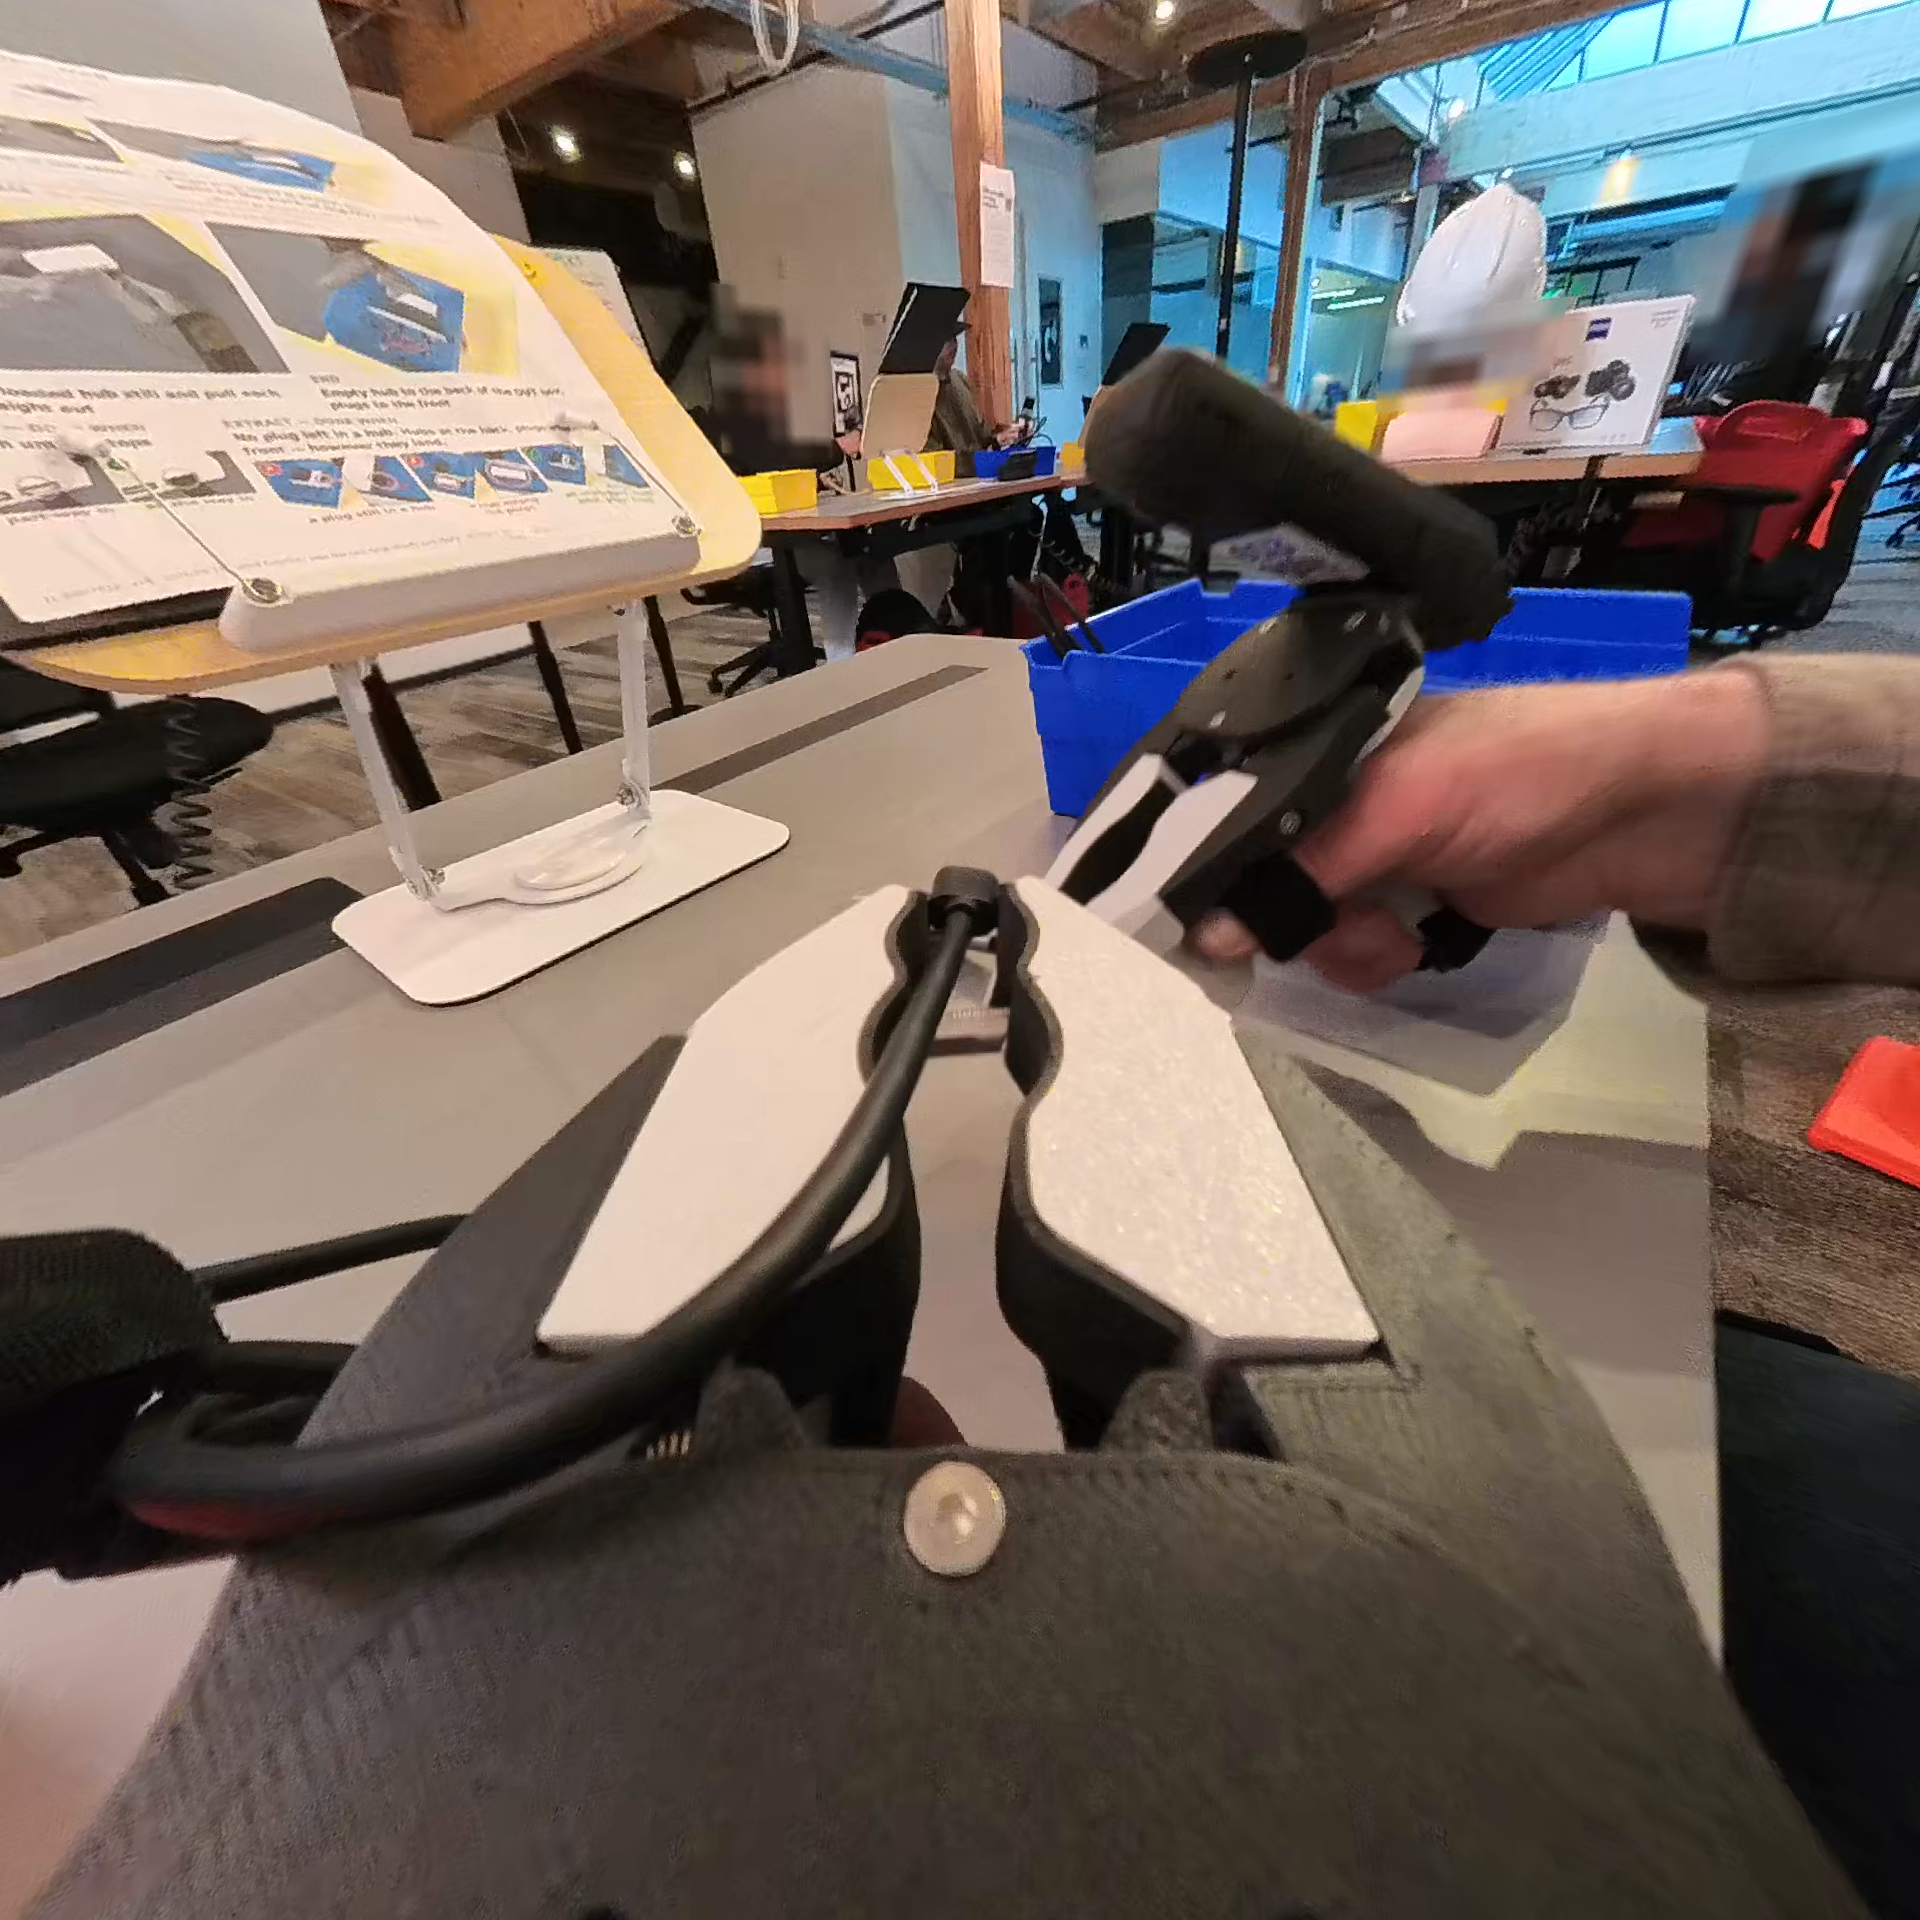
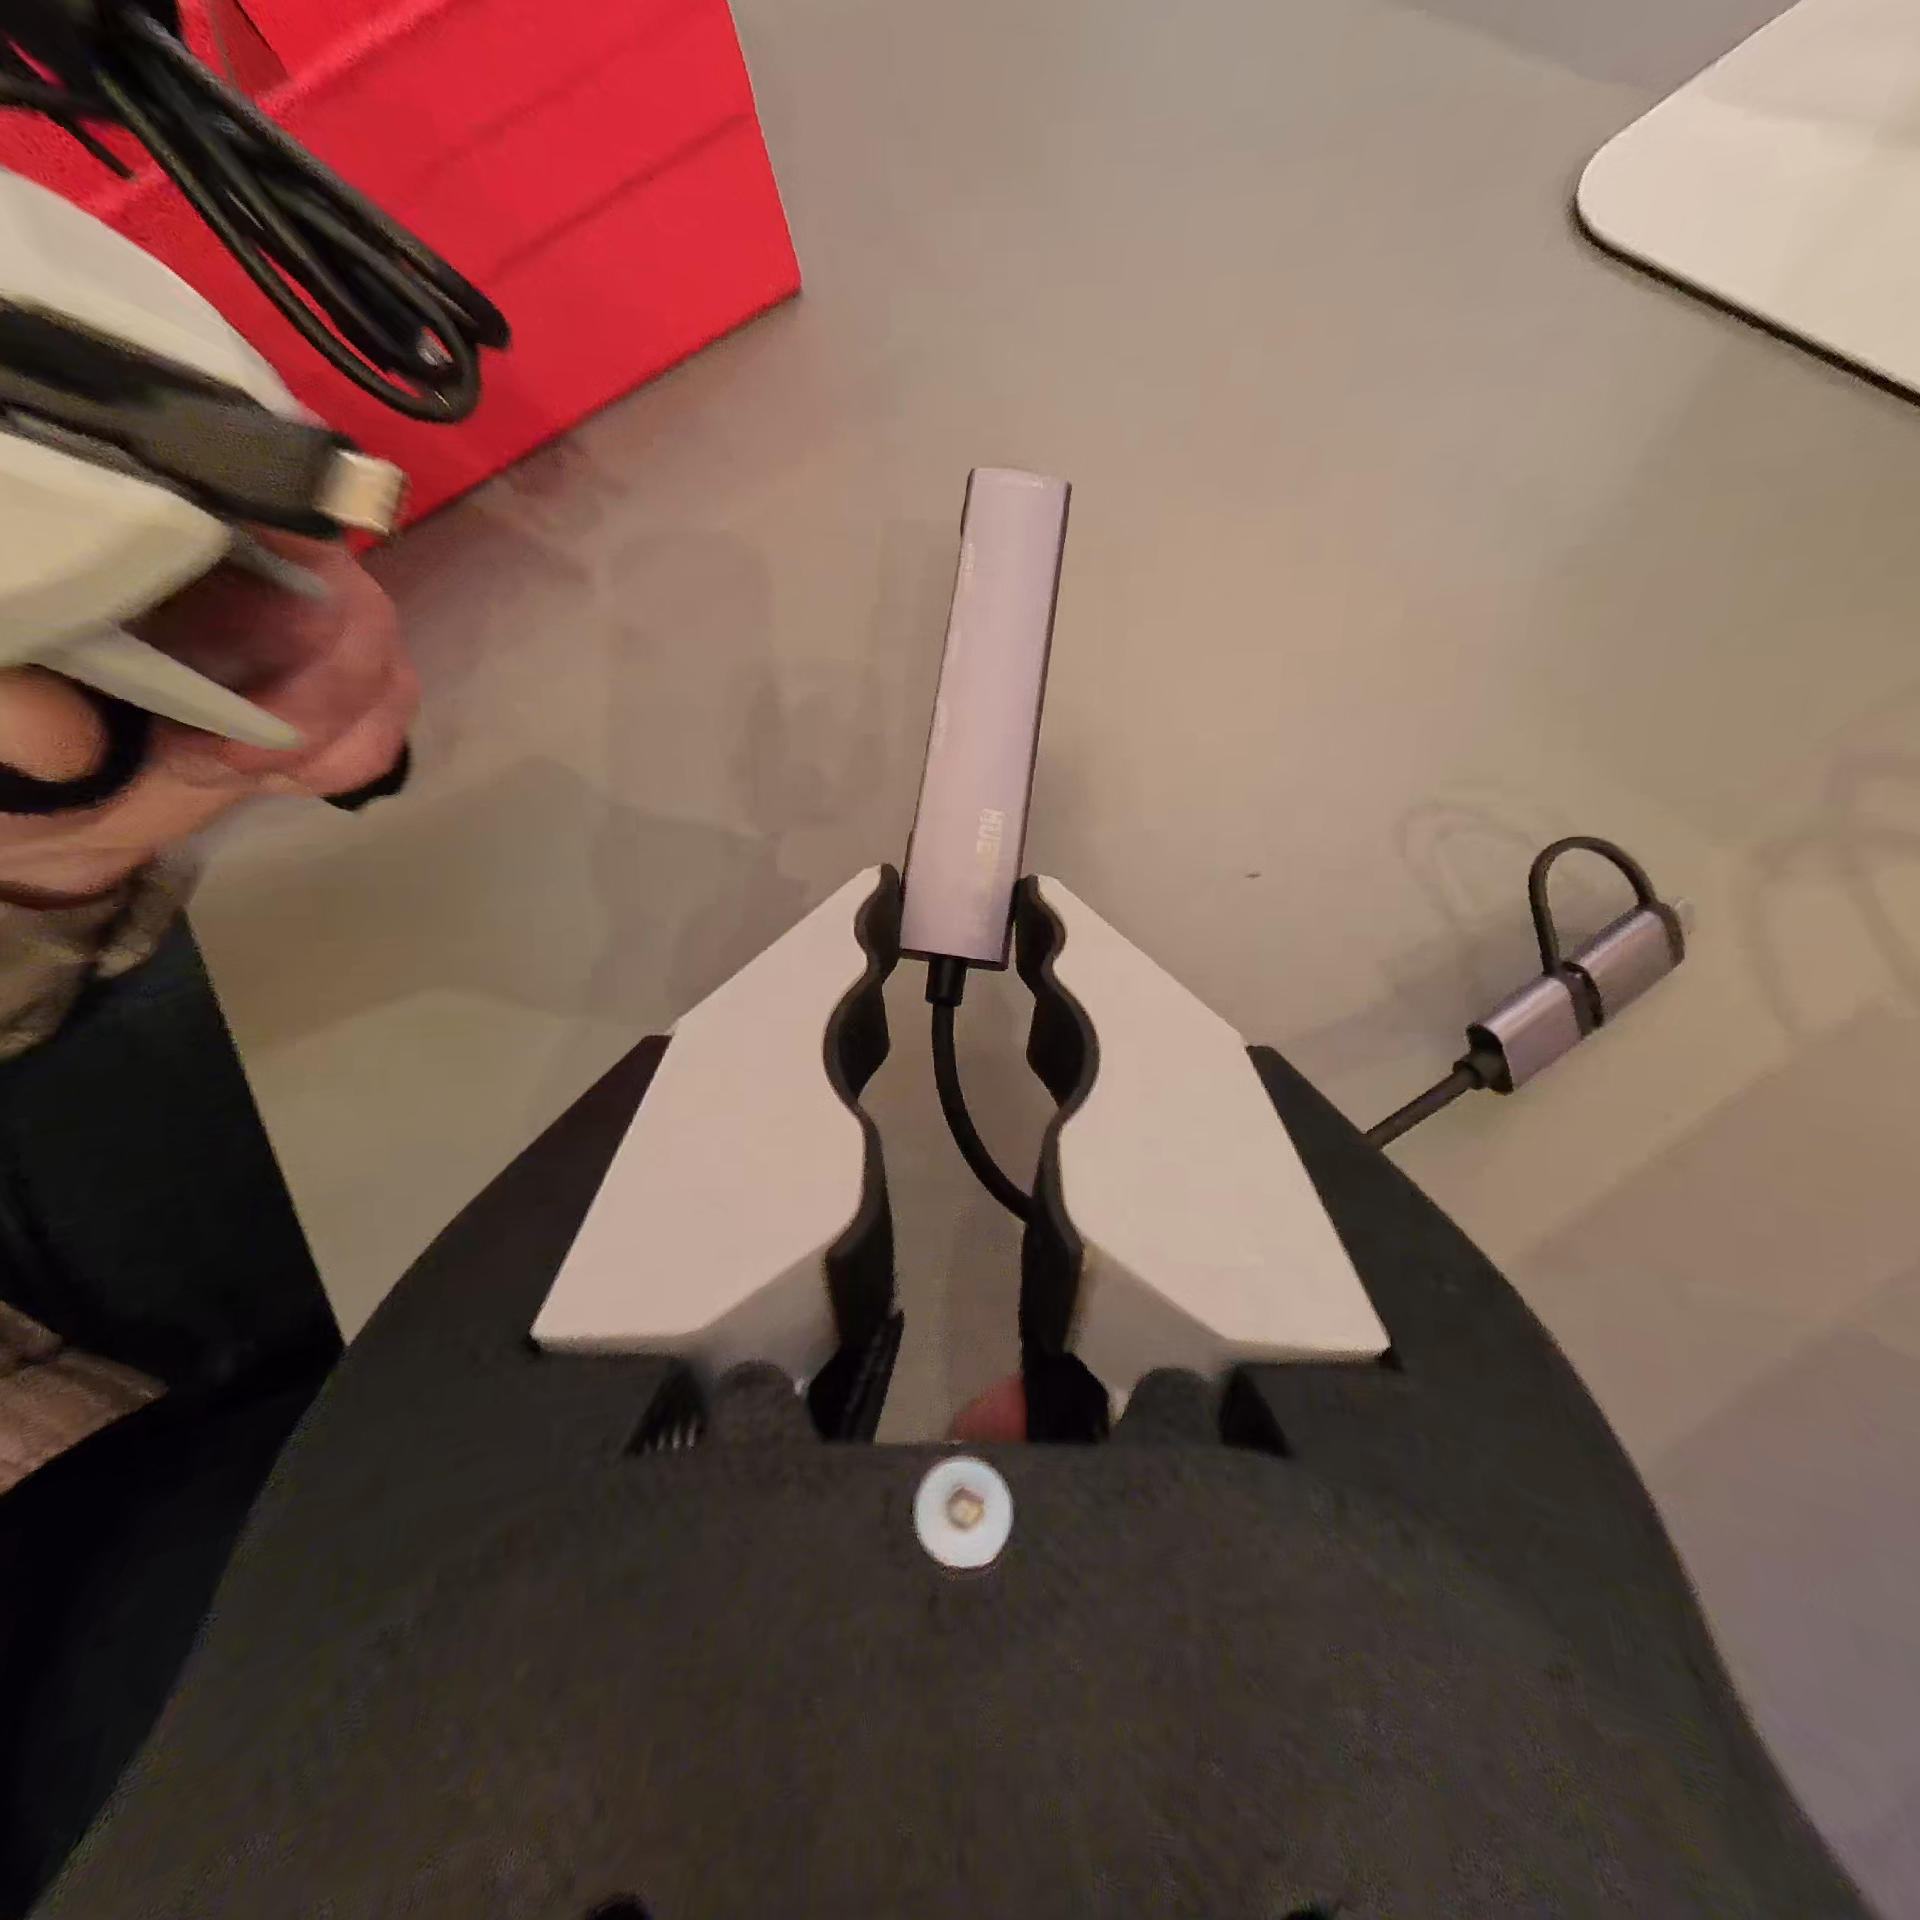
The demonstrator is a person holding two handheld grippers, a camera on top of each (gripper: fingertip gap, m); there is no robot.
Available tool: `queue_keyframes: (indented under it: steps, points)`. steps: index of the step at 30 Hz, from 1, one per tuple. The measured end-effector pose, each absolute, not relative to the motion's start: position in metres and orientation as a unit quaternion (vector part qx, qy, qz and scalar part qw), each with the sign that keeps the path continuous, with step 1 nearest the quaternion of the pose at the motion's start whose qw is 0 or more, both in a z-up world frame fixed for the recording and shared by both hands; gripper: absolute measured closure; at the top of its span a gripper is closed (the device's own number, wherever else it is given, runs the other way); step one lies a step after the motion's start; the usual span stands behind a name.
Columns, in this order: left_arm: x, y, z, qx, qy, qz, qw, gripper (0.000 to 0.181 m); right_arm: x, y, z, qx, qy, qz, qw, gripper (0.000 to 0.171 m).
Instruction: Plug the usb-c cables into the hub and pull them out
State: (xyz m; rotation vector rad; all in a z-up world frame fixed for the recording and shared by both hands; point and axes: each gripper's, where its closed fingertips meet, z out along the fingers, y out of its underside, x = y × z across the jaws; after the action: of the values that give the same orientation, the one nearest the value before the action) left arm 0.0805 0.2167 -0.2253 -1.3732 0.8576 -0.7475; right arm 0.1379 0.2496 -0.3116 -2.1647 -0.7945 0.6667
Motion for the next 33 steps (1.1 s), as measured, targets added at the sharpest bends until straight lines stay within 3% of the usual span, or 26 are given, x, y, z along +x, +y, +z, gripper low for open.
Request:
queue_keyframes:
  steps: [14,33]
  points:
    - [0.092,0.236,-0.258,-0.647,0.383,-0.233,0.617,0.169,0.133,0.240,-0.279,-0.825,-0.299,0.290,0.383,0.152]
    - [0.097,0.242,-0.258,-0.660,0.348,-0.248,0.618,0.169,0.127,0.234,-0.272,-0.816,-0.315,0.267,0.406,0.152]
